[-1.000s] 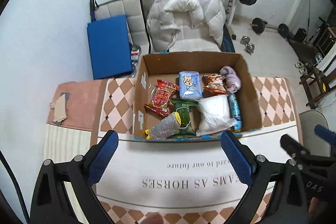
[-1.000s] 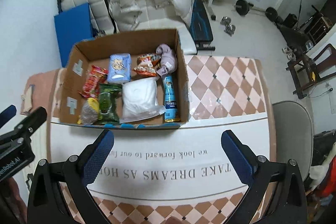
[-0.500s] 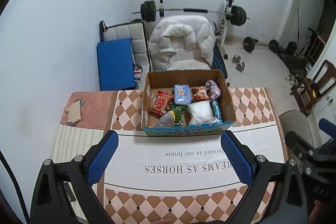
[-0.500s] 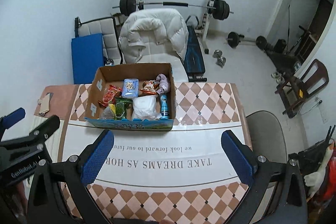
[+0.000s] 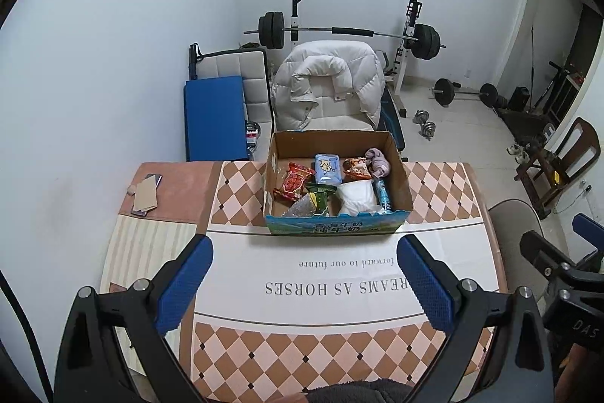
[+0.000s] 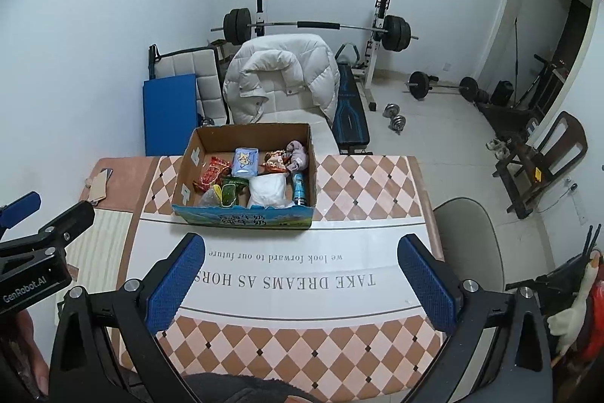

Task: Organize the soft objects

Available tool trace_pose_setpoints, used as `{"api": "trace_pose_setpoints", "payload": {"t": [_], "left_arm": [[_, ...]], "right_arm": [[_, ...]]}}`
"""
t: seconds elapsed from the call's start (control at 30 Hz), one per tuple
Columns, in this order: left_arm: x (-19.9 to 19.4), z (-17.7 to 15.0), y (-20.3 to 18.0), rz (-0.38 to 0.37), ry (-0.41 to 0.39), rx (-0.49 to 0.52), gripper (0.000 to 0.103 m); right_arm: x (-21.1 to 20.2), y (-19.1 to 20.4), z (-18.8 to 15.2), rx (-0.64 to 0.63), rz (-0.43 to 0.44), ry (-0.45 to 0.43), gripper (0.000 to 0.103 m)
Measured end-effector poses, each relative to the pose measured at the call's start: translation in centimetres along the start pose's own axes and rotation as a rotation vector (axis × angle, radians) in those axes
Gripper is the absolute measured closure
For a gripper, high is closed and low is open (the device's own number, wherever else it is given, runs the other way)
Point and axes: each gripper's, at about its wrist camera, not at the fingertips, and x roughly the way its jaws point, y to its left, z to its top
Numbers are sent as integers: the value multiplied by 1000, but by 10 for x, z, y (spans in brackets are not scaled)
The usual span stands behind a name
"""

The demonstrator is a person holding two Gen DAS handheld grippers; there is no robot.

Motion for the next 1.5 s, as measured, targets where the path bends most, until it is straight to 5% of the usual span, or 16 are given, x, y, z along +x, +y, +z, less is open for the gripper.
{"api": "trace_pose_setpoints", "payload": {"t": [0.7, 1.5], "left_arm": [[8, 9, -7, 79, -51, 1, 0], [22, 18, -8, 76, -47, -21, 0]], "right_arm": [[9, 2, 13, -7, -37, -51, 0], [25, 3, 27, -5, -75, -67, 0]]}}
